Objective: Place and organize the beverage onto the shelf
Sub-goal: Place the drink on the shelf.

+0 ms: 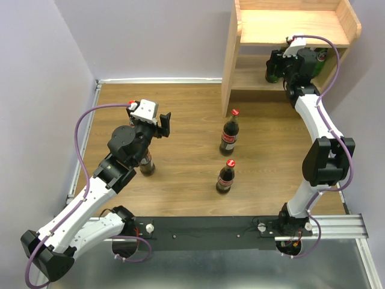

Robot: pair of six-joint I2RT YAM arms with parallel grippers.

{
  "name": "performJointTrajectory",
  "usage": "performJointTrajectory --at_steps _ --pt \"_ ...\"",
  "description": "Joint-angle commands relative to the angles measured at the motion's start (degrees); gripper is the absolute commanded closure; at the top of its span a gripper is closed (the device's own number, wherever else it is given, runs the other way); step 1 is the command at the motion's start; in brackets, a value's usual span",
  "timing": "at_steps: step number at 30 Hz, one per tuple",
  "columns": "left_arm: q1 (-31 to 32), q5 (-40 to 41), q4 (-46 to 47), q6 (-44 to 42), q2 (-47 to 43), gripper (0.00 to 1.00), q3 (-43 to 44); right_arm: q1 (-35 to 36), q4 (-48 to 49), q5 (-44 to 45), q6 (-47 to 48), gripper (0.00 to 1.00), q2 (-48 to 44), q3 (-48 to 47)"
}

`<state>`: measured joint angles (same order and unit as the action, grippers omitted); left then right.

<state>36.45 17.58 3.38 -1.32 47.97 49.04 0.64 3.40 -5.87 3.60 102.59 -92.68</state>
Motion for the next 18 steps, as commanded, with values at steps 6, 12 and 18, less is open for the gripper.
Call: performJointTrajectory --at_steps 6,12,18 --pt "-0.3 0.6 1.0 -0.3 -0.4 0.21 -0.5 -0.4 5.3 -1.6 -1.4 0.33 -1.4 1.4" --pt "-0.3 0.6 1.0 -0.2 -0.5 0.21 -0.6 -0.4 5.3 -2.0 -1.3 0.31 -1.5 1.7" --pt "-0.3 0.6 1.0 -0.3 -0.6 0.21 -0.6 -0.4 5.3 -2.0 -1.2 0.30 -1.7 2.1"
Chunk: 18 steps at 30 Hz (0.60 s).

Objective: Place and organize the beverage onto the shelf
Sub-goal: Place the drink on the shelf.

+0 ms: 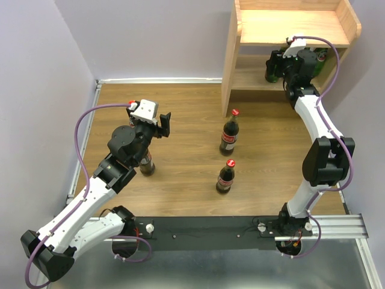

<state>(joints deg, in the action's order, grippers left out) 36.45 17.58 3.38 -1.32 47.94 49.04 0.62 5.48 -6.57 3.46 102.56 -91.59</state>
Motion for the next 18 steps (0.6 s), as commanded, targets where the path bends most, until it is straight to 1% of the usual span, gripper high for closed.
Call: performJointTrajectory --at_steps 1,11,18 --pt "-0.3 0.6 1.0 -0.3 -0.7 0.21 -0.6 -0.4 3.2 -1.3 -1.1 0.29 -1.8 1.1" --pt "-0.3 0.6 1.0 -0.2 -0.7 0.21 -0.6 -0.4 3.2 -1.4 -1.0 0.26 -1.9 1.4" --pt "-0.3 0.6 1.0 -0.2 -0.7 0.21 -0.6 -0.4 3.2 -1.5 -0.9 0.21 -2.0 1.6"
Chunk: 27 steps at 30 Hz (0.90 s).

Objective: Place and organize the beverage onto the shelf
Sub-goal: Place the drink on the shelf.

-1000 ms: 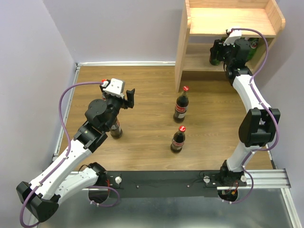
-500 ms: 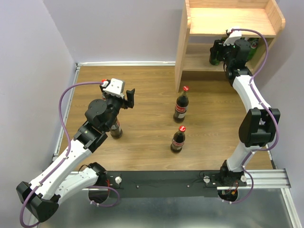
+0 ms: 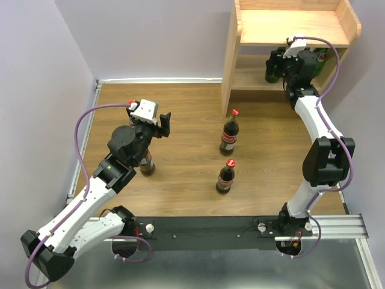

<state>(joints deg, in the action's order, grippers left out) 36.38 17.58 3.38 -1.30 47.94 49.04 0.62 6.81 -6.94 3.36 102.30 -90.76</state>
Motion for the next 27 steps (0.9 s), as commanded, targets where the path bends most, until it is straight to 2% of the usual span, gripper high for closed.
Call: performJointTrajectory --at_steps 1,17,23,27 --pt "-0.3 0.5 1.0 -0.3 -0.7 0.21 -0.6 -0.4 1.9 -1.1 -0.8 0.21 -1.8 0.8" --pt "-0.3 0.7 1.0 -0.2 -0.7 0.21 -0.6 -0.4 1.9 -0.7 -0.7 0.20 -2.3 0.9" --pt "-0.3 0.7 1.1 -0.2 -0.8 0.21 -0.6 -0.4 2.0 -0.4 -0.4 0.11 -4.0 1.5" --pt "-0.3 0.5 1.1 -0.1 -0.7 0.21 -0.5 -0.4 2.0 -0.5 0.0 0.10 -5.4 1.8"
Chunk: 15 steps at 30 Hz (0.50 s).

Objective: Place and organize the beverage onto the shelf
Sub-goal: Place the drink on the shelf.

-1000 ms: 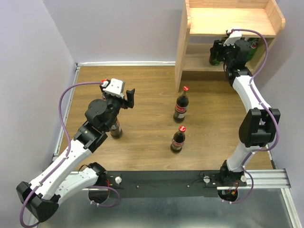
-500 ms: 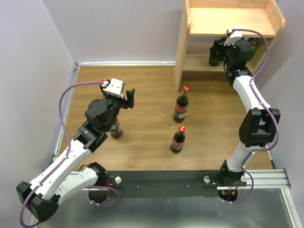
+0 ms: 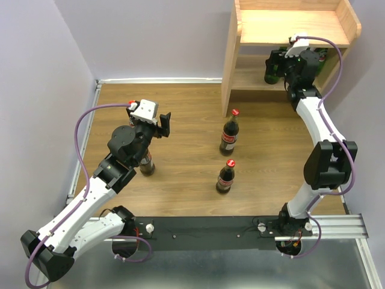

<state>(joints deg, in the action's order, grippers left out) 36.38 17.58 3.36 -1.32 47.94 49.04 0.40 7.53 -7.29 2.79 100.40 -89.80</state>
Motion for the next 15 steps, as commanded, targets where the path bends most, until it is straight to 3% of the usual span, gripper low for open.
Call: performJointTrajectory --at_steps 1,15 --pt "-0.3 0.6 1.1 -0.2 -0.7 0.21 -0.5 -0.1 1.3 -0.3 0.6 0.10 -3.7 1.1" --pt "-0.3 0.3 1.1 0.0 -1.2 0.21 -0.5 -0.1 1.3 -0.6 1.6 0.09 -8.3 5.3"
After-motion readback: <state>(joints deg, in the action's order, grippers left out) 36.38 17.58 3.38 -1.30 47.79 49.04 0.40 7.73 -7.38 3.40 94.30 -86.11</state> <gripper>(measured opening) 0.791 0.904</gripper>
